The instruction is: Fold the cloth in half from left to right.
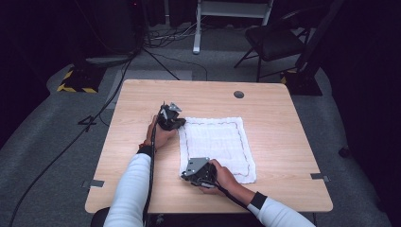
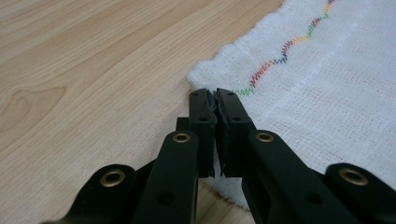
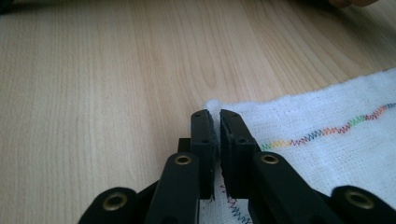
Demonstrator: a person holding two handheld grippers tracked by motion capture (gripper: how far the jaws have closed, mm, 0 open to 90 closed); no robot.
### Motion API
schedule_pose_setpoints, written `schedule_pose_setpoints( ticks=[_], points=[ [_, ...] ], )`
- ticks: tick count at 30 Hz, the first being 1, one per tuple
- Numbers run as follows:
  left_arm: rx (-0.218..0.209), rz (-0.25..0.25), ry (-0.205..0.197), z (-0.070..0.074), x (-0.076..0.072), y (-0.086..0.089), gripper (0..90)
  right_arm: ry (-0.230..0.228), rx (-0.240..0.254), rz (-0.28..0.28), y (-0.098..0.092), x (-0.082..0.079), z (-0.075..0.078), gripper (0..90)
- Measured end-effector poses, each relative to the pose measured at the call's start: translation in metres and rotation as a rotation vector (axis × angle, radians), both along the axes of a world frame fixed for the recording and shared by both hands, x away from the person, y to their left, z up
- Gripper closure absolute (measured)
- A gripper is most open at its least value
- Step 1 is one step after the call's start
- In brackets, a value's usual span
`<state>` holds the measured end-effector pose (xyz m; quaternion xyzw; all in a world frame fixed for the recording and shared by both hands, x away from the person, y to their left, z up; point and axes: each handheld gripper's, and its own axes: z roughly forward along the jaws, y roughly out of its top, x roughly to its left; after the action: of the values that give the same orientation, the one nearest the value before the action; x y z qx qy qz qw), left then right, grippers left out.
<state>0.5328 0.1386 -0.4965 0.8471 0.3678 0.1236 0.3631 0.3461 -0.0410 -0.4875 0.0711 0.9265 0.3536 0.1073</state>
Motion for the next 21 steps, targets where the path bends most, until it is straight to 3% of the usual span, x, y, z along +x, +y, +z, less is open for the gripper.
schedule_pose_setpoints(
  ticks=[4,12,21],
  points=[
    [0.021,-0.002,0.001,0.003,-0.004,0.009,86.4,0.005,0.017,0.013,0.002,0.000,0.003,84.8],
    [0.009,0.021,-0.015,0.009,-0.016,0.029,86.7,0.006,0.037,0.040,0.008,-0.002,0.009,85.2],
    [-0.039,0.071,-0.023,0.009,-0.030,0.054,86.7,-0.007,0.045,0.091,0.020,-0.007,0.012,85.3]
  ],
)
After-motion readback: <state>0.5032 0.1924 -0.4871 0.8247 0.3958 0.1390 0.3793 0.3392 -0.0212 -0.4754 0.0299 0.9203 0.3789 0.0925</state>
